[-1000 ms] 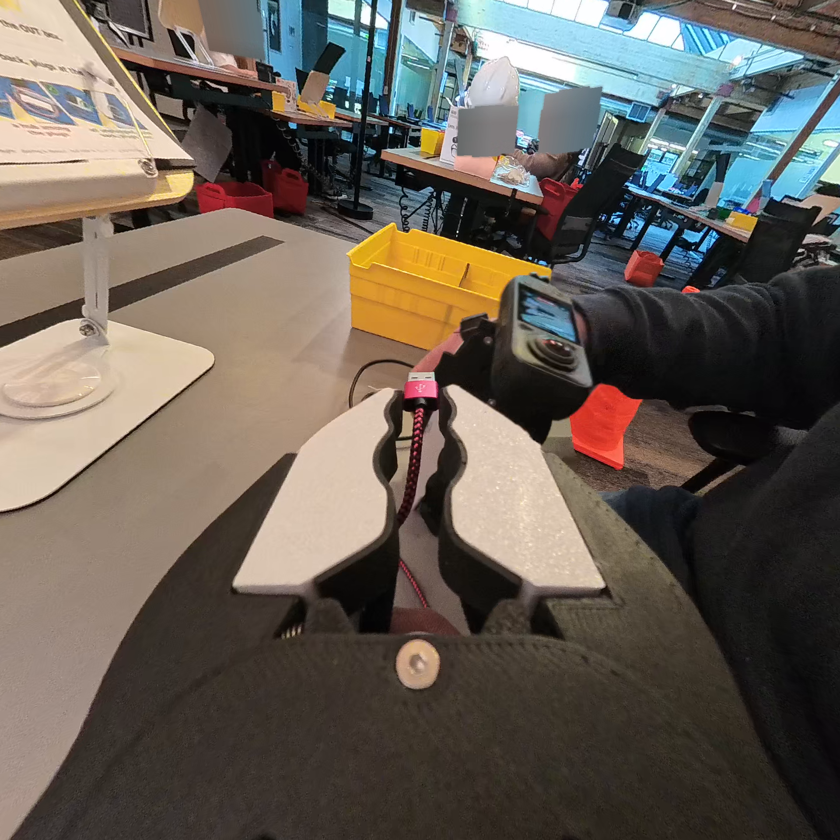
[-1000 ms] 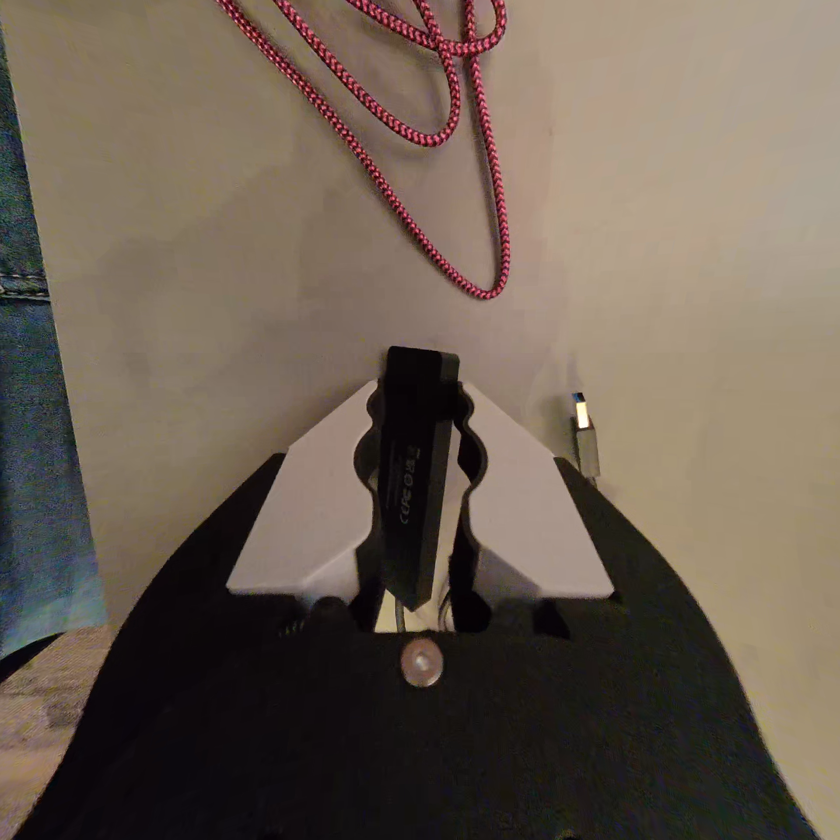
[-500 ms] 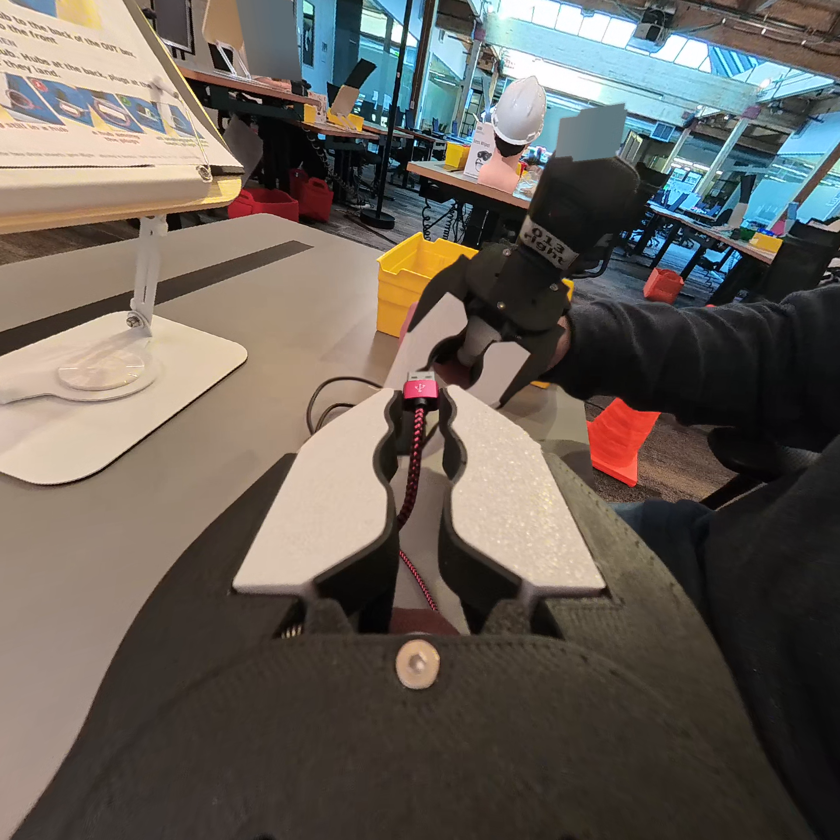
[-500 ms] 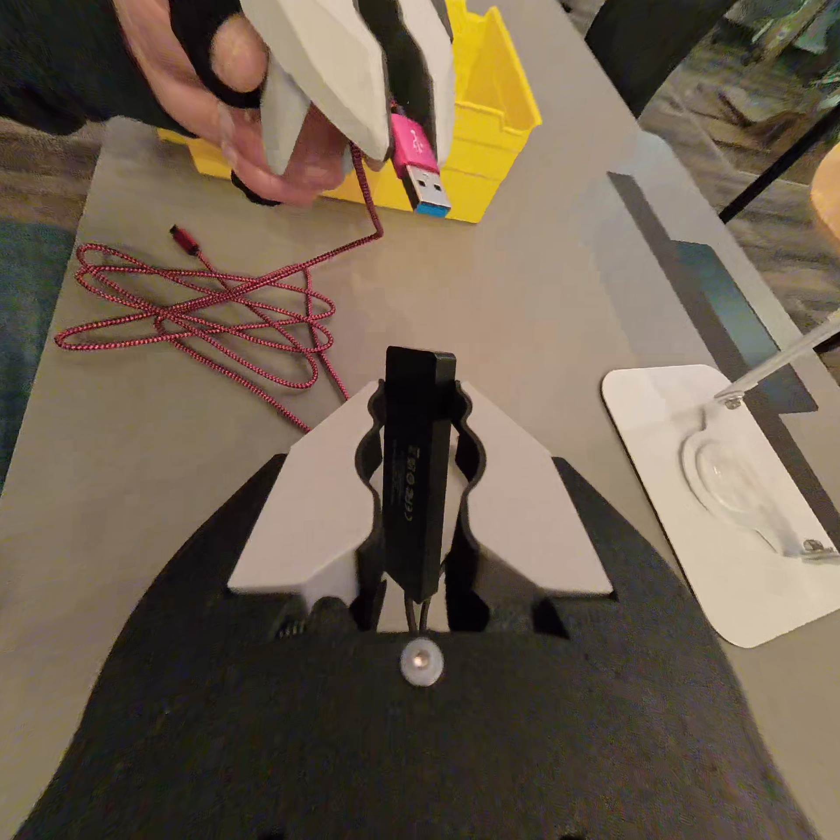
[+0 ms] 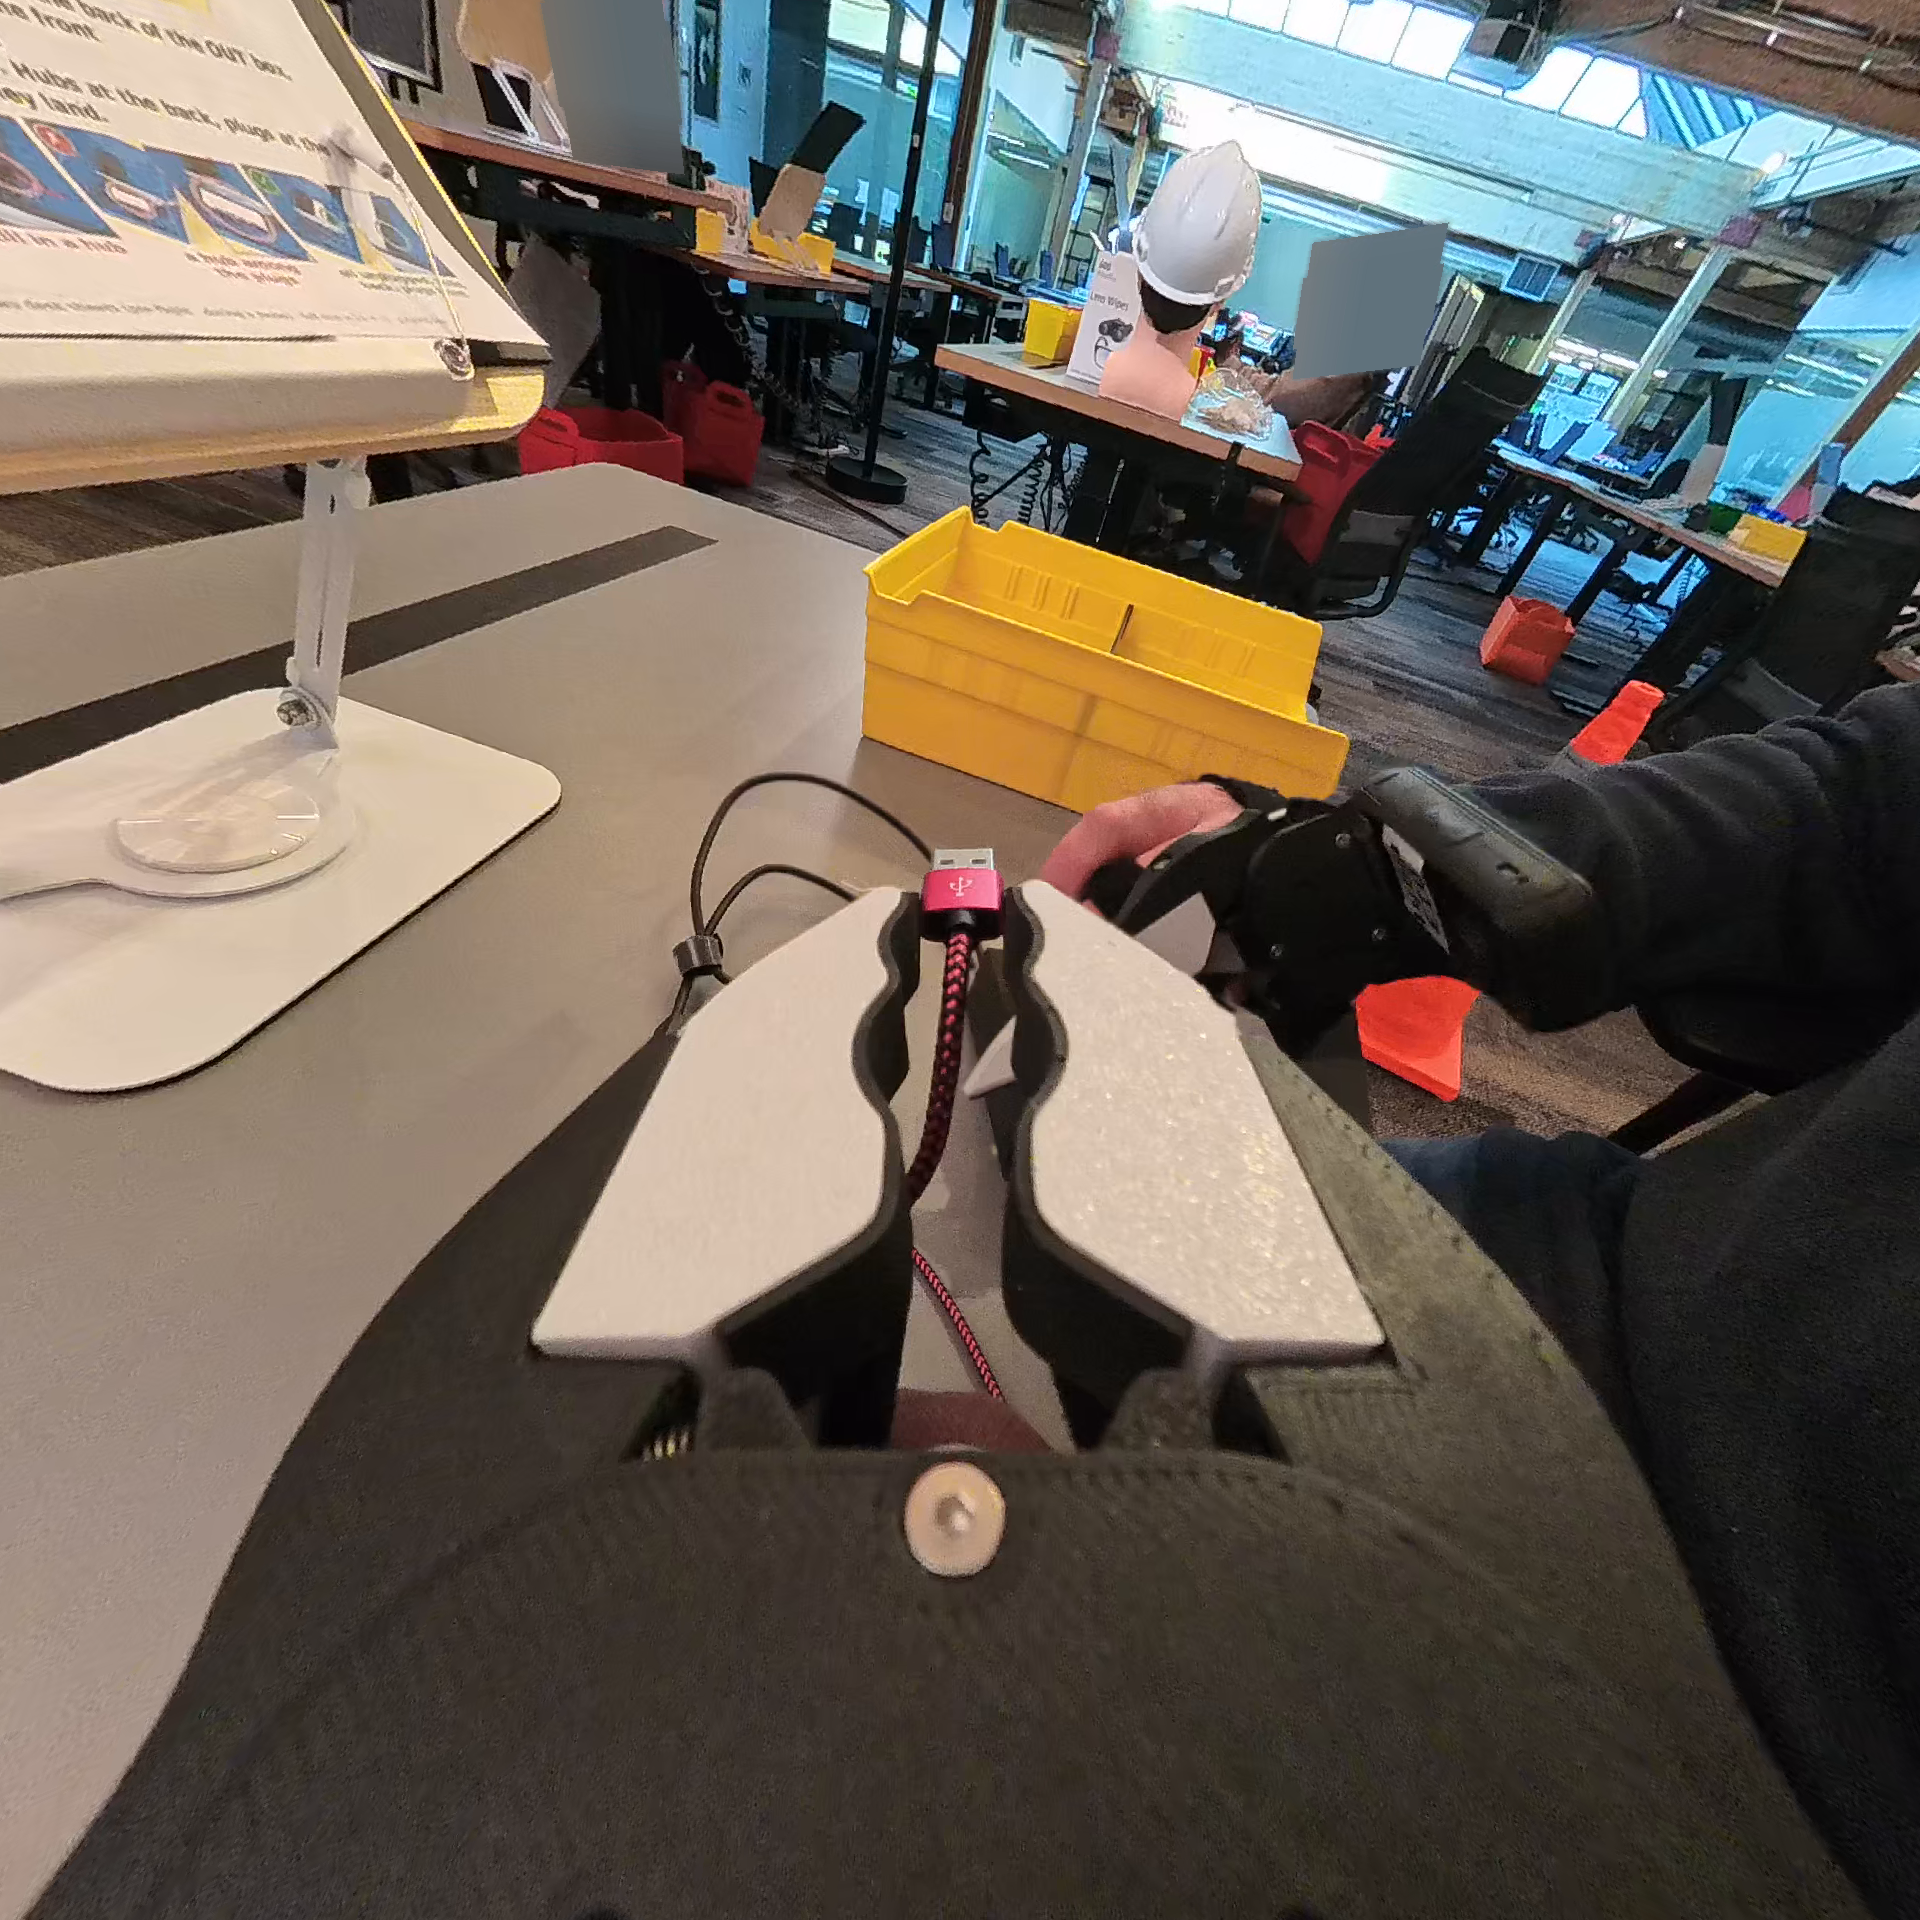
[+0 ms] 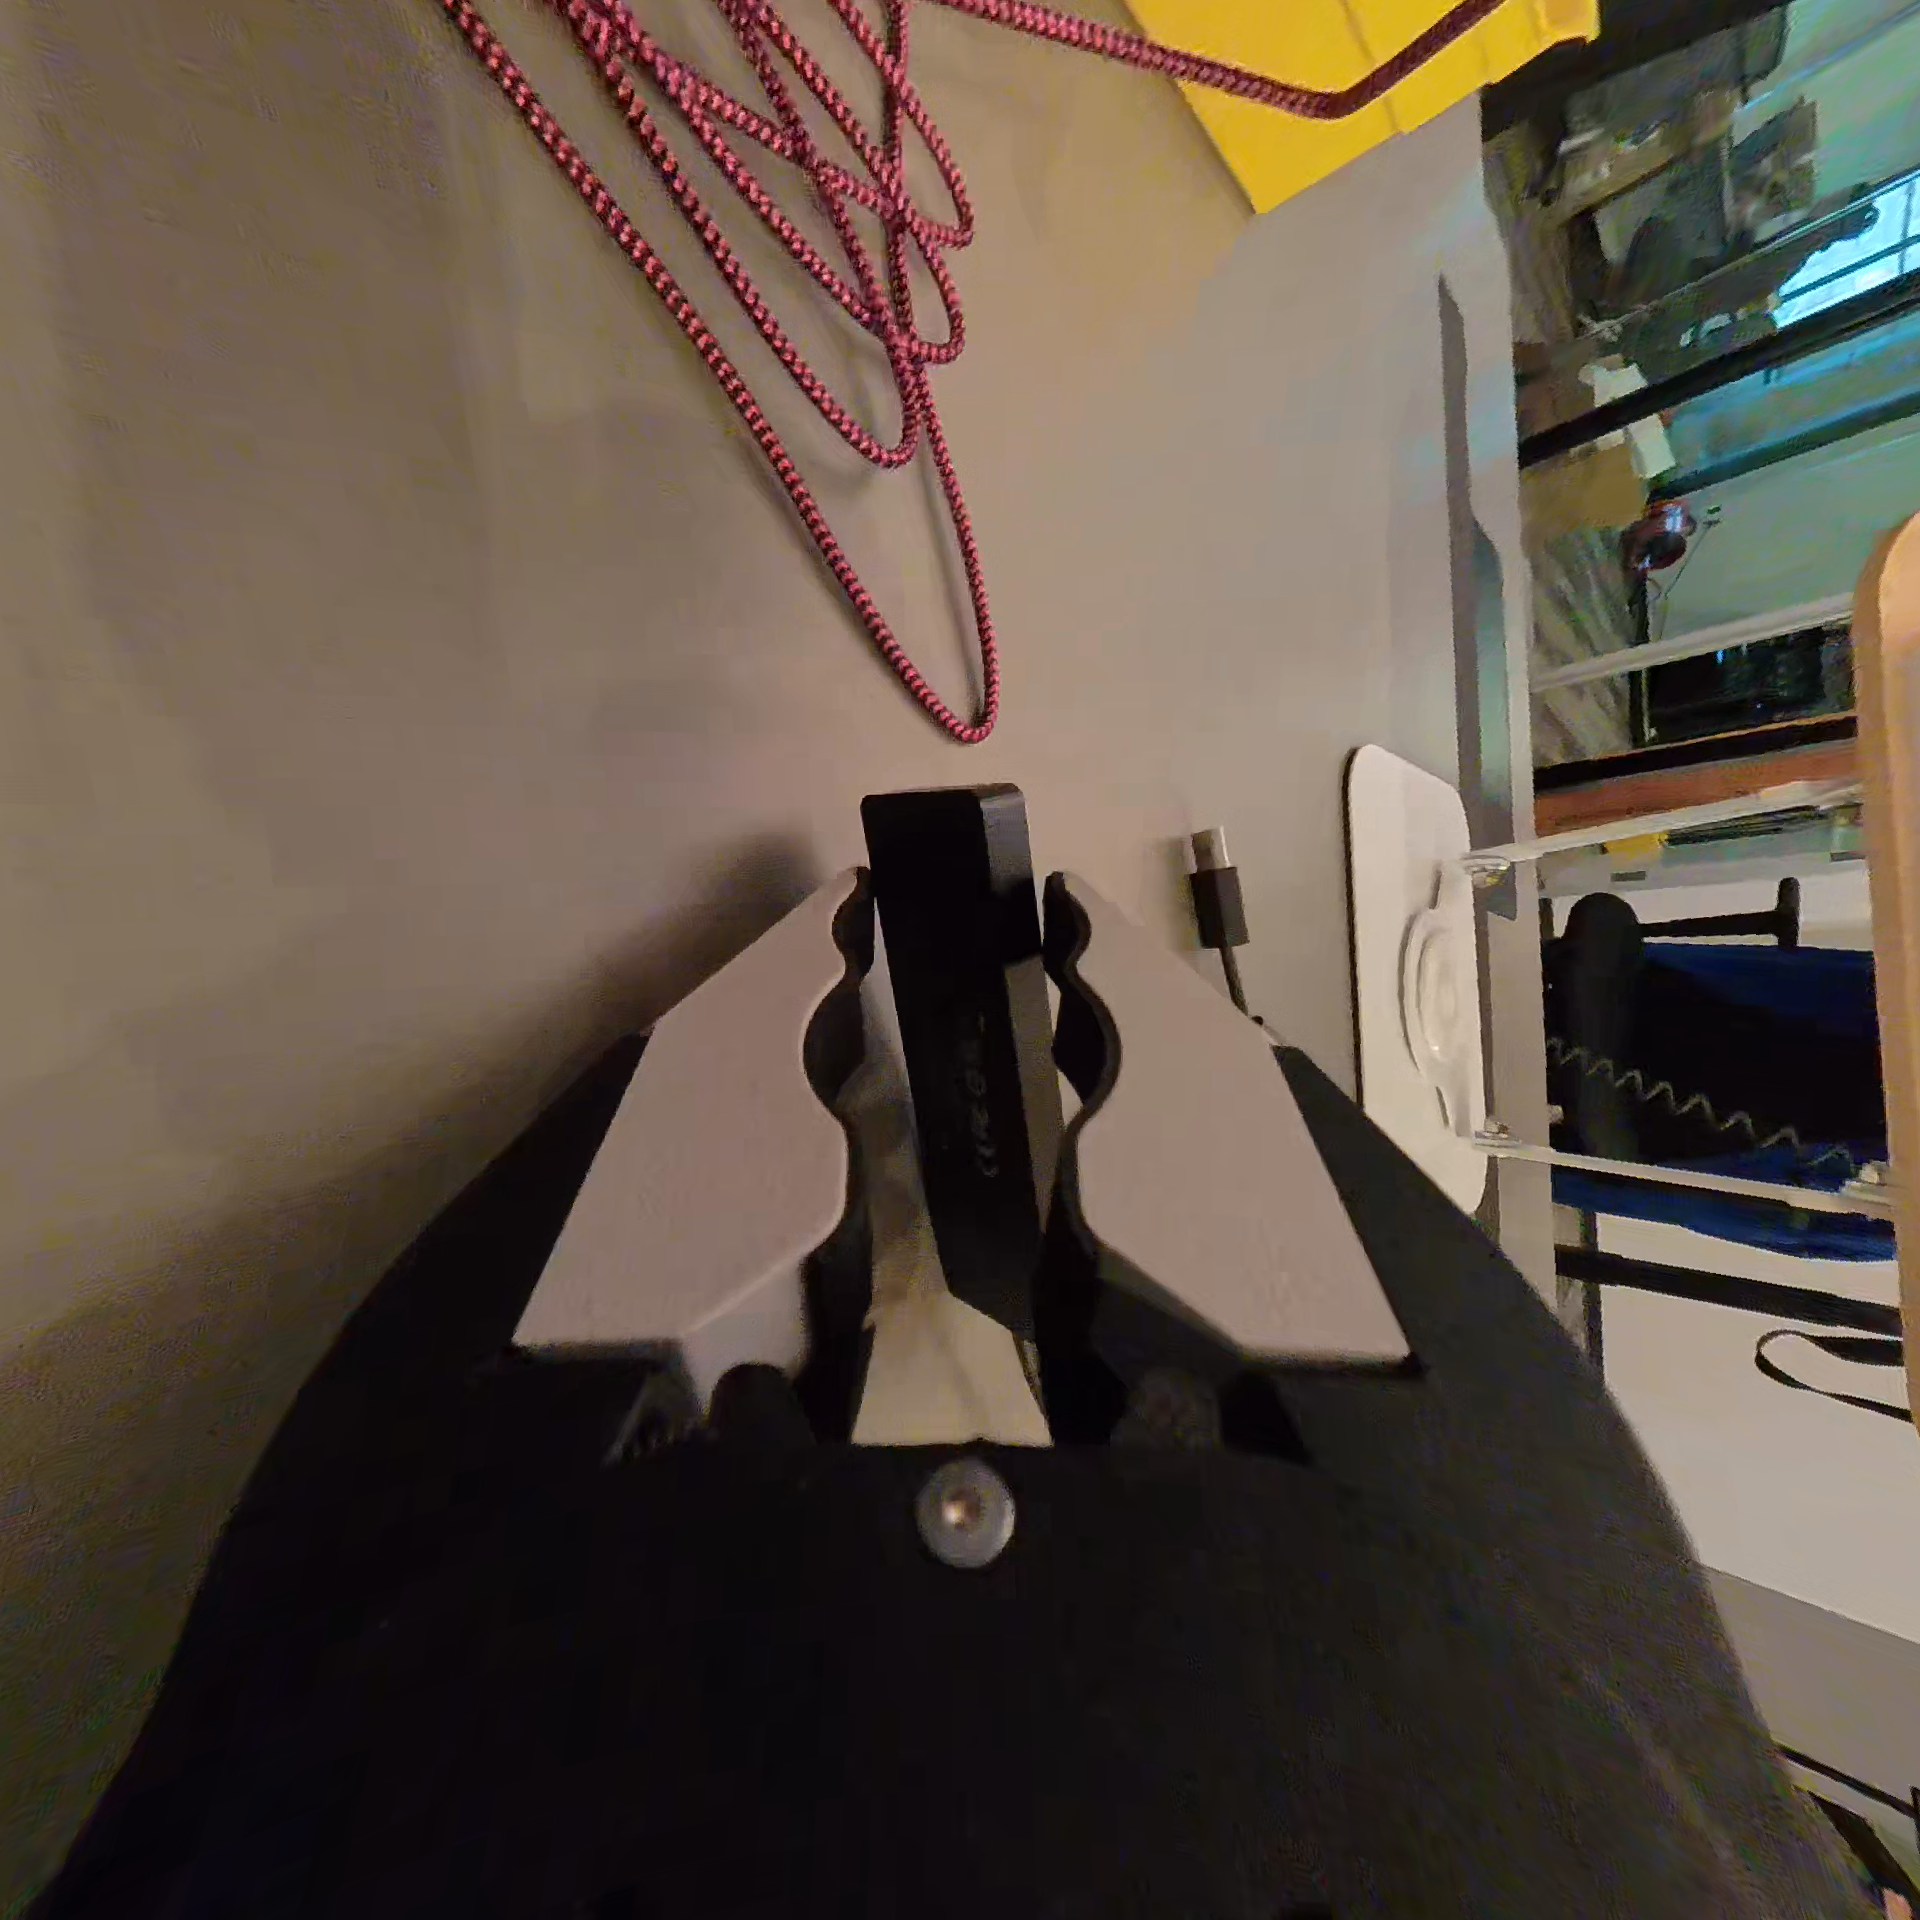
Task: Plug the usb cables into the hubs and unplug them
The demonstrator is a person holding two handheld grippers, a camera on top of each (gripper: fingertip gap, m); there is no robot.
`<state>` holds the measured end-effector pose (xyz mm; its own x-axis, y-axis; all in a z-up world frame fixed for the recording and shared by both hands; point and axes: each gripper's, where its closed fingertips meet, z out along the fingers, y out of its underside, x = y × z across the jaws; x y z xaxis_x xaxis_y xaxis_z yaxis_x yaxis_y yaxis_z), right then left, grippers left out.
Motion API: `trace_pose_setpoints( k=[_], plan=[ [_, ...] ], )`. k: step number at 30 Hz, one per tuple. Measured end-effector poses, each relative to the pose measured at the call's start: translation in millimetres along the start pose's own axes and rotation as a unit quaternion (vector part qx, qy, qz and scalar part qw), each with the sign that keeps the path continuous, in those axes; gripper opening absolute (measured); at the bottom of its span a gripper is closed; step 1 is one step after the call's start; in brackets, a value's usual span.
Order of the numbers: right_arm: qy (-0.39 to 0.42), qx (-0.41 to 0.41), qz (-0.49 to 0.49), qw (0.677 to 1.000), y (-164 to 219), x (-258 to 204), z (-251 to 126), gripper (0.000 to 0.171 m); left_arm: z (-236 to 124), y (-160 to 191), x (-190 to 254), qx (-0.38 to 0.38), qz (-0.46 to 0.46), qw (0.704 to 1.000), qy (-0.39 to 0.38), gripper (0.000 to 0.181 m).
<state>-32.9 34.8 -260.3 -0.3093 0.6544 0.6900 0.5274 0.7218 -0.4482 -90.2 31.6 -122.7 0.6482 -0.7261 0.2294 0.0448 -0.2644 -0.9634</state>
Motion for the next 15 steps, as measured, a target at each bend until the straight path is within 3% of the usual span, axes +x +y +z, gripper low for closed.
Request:
trace_pose_setpoints(
  k=[8, 15],
  plan=[
    [-0.059, -0.044, 0.013, 0.997, 14, -22, -20, 0.033, 1, 1, 1, -0.002, 0.002, 1.000, 0.001, 0.015],
    [-0.074, -0.016, 0.055, 0.996, 9, -24, -36, 0.037, 3, 2, 2, -0.004, 0.004, 1.000, 0.003, 0.015]
  ],
)
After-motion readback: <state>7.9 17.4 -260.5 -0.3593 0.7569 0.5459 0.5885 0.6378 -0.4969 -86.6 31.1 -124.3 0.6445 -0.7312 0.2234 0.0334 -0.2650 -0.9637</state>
